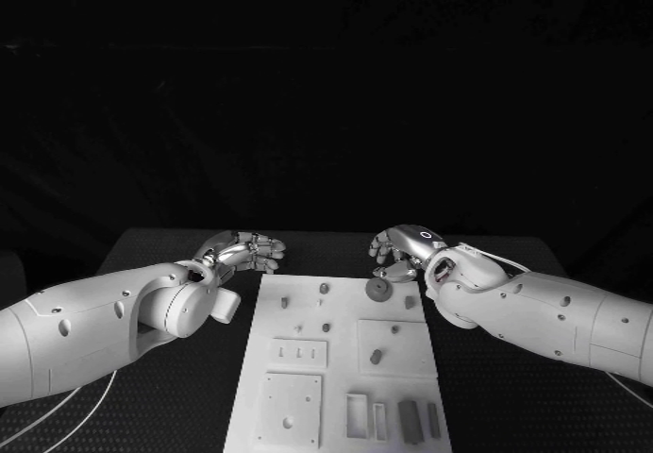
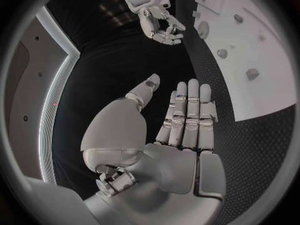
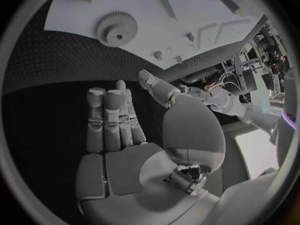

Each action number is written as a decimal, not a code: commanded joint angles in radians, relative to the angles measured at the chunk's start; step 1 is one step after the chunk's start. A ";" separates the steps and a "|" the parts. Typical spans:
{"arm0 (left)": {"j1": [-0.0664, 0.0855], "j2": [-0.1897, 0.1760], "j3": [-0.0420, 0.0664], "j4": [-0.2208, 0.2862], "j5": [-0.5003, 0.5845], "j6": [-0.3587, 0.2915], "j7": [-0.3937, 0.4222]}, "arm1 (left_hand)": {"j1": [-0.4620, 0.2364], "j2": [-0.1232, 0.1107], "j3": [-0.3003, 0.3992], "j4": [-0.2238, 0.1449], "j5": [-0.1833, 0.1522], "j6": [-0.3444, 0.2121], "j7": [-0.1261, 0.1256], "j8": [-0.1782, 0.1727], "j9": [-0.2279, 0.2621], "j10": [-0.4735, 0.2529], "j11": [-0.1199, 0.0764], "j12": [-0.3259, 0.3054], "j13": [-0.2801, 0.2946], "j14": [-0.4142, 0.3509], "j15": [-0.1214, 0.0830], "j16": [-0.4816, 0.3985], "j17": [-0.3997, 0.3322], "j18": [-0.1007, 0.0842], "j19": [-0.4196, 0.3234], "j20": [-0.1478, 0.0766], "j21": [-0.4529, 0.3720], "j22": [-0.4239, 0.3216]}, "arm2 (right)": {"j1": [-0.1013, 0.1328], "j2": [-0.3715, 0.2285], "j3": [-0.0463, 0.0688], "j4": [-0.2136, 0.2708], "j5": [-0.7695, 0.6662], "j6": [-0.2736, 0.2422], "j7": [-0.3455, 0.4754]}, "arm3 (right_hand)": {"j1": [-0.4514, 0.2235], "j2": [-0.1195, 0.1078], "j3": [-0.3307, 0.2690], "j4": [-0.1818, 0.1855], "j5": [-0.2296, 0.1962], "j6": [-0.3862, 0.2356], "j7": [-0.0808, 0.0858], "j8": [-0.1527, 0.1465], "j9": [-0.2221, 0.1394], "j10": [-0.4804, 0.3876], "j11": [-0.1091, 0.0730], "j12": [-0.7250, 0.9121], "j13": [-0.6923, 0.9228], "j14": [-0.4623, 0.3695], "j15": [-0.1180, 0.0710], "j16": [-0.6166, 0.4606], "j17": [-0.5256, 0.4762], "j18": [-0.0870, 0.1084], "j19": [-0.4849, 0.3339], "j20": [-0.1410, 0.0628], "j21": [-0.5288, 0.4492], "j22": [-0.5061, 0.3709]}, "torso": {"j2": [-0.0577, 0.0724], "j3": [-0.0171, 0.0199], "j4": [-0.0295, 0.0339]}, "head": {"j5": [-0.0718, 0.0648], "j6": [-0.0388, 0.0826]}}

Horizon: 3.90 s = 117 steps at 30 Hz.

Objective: Assemble the parts on the task board

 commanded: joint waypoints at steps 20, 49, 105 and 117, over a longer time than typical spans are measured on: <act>0.000 0.005 0.001 -0.007 0.000 0.022 0.008 | -0.014 0.001 0.006 -0.001 -0.004 0.001 0.007 -0.008 0.002 -0.015 0.002 -0.011 -0.002 -0.006 0.002 -0.005 0.003 0.011 -0.010 0.002 0.007 0.022 | -0.024 0.022 -0.001 -0.065 -0.058 0.192 -0.023 | -0.052 0.001 -0.182 0.000 0.008 -0.076 -0.022 -0.042 -0.017 -0.209 -0.040 0.530 0.399 -0.067 -0.029 0.094 0.020 0.067 -0.040 0.006 0.024 0.022 | 0.001 0.0034 -0.0023 | -0.003 -0.011; 0.000 0.008 0.001 -0.006 0.000 0.025 0.007 | -0.016 0.002 0.006 -0.001 -0.003 0.000 0.008 -0.010 0.003 -0.017 0.002 -0.013 -0.002 -0.007 0.002 -0.005 0.004 0.011 -0.010 0.002 0.009 0.022 | -0.047 0.065 -0.003 -0.132 -0.059 0.219 -0.013 | -0.038 0.052 0.003 0.026 -0.006 -0.014 -0.029 -0.007 -0.014 -0.331 -0.041 1.046 0.698 -0.078 -0.037 0.237 0.181 0.067 -0.033 -0.033 0.180 0.019 | 0.001 0.0047 -0.0052 | 0.006 -0.023; 0.001 0.006 0.001 -0.007 -0.003 0.024 0.002 | -0.017 0.003 0.008 -0.002 -0.003 0.000 0.008 -0.011 0.005 -0.019 0.000 -0.016 -0.001 -0.007 0.002 -0.007 0.006 0.011 -0.012 0.002 0.011 0.022 | -0.067 0.078 -0.020 -0.154 -0.142 0.262 -0.009 | -0.058 0.079 0.061 0.006 0.139 0.107 -0.057 0.037 0.011 -0.314 -0.066 1.070 0.660 -0.057 -0.058 0.219 0.213 0.067 -0.033 -0.031 0.205 0.013 | -0.002 0.0045 -0.0065 | 0.005 -0.046; 0.001 0.004 0.001 -0.004 -0.003 0.022 0.001 | -0.017 0.003 0.009 -0.002 -0.003 0.000 0.007 -0.011 0.005 -0.019 -0.001 -0.016 -0.001 -0.007 0.002 -0.007 0.007 0.011 -0.012 0.002 0.011 0.022 | -0.067 0.078 -0.020 -0.151 -0.148 0.219 0.001 | -0.071 0.091 0.074 0.008 0.141 0.121 -0.065 0.046 0.030 -0.306 -0.074 1.065 0.649 -0.055 -0.065 0.212 0.217 0.067 -0.031 -0.030 0.202 0.008 | -0.002 0.0035 -0.0057 | 0.002 -0.044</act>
